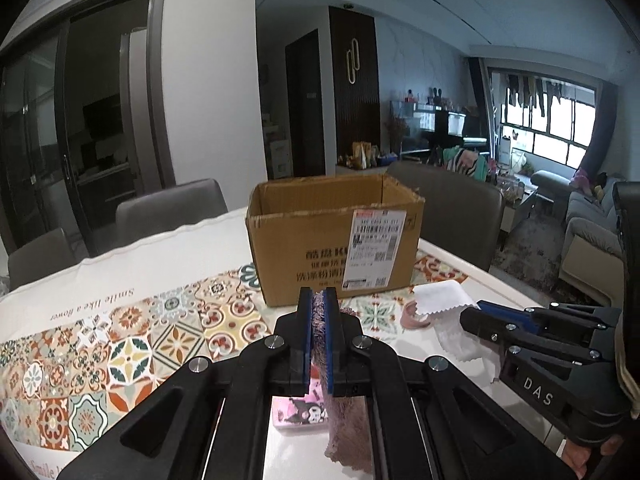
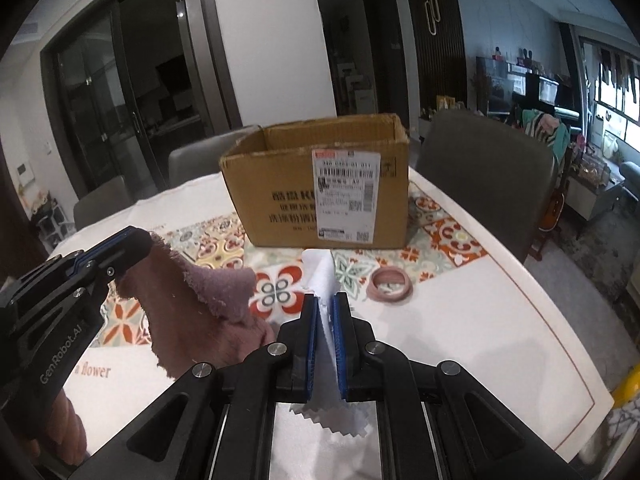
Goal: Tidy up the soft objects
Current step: 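Lift pink towel with left tool while right tool carries white cloth to box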
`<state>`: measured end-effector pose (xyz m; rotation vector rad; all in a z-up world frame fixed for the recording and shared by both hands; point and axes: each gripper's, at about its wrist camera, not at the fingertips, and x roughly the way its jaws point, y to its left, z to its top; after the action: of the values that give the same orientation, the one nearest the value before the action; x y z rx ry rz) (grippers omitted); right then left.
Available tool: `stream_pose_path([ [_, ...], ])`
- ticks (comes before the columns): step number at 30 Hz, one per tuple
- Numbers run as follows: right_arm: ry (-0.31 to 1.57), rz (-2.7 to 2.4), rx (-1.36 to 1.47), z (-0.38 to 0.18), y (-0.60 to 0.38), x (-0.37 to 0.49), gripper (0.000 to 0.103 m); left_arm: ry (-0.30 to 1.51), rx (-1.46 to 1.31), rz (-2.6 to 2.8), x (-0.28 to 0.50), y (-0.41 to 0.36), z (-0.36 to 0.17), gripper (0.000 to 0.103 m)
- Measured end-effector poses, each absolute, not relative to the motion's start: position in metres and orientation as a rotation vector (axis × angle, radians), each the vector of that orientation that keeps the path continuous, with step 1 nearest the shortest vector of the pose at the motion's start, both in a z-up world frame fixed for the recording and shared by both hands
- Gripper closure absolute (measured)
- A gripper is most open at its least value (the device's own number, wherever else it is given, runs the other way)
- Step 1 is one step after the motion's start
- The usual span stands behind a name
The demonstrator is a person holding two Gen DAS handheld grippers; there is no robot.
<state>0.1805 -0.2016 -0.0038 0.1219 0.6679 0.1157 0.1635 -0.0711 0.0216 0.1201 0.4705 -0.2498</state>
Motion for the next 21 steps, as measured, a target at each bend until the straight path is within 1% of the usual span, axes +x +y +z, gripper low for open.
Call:
stream_pose_path([
  [21, 0.577, 0.168, 0.122, 0.041, -0.197, 0.194, 0.093, 0.327, 0.112, -0.259, 0.172, -0.076, 0.079, 0.096],
])
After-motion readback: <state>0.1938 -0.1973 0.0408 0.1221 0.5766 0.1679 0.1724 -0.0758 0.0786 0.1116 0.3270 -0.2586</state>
